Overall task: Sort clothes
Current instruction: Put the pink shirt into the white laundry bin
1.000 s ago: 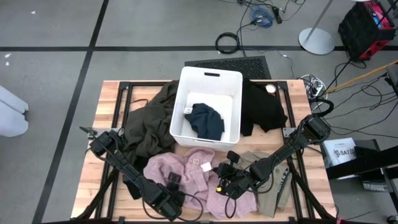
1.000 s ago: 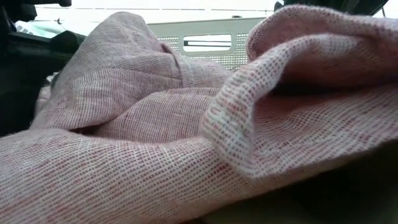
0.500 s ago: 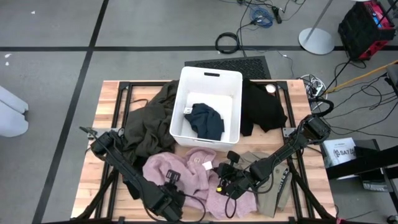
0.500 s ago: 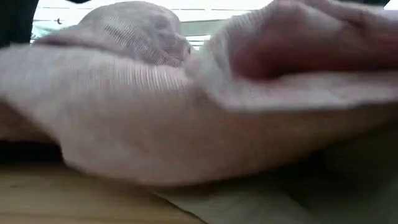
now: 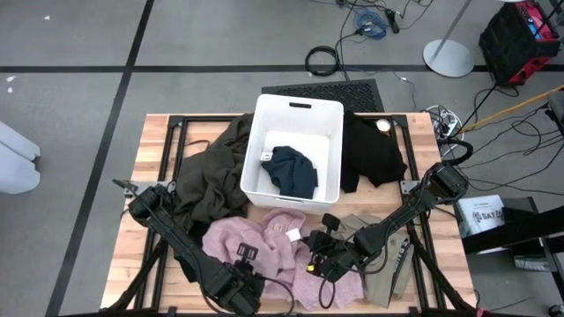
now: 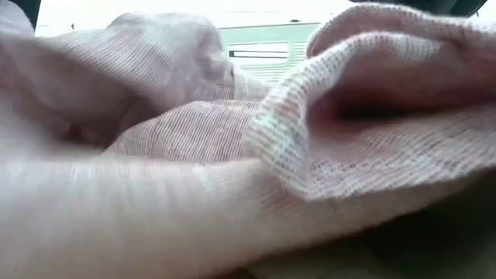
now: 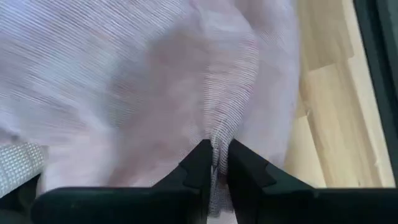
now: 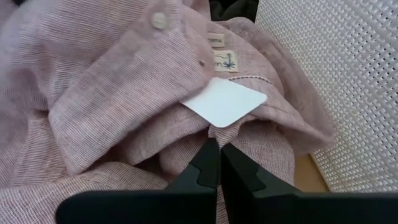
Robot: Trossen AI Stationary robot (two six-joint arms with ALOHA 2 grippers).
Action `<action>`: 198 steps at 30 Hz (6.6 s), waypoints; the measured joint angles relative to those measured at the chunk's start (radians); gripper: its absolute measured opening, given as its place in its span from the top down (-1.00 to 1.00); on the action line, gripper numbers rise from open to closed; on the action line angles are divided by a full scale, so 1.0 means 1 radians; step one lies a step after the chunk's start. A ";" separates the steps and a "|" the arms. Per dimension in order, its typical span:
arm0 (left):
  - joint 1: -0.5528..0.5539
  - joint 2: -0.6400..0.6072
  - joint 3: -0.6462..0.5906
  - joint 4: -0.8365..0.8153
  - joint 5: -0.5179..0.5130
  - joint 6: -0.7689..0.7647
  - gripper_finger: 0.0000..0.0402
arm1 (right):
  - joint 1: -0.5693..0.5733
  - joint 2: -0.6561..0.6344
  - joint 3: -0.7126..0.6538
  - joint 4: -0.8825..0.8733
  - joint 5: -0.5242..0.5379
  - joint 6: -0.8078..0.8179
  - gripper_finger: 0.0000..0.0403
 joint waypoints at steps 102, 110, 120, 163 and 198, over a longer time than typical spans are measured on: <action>-0.378 -0.358 0.179 1.382 -0.873 1.528 0.96 | 0.225 -0.186 1.206 -0.666 -0.188 -0.693 1.00; -0.485 -0.190 0.178 1.612 -0.952 1.547 0.96 | 0.460 -0.017 1.205 -0.556 0.113 -0.623 1.00; -0.417 -0.163 0.106 1.459 -1.267 1.344 0.96 | 0.461 0.009 1.205 -1.217 0.440 0.039 1.00; -0.134 -0.194 -0.437 -0.207 -0.624 -0.943 0.97 | -0.173 -0.422 -0.222 -0.230 -0.288 0.098 1.00; 0.016 -0.193 -0.512 0.098 -0.500 -0.635 0.82 | -0.175 -0.422 -0.217 -0.381 -0.403 0.222 -0.44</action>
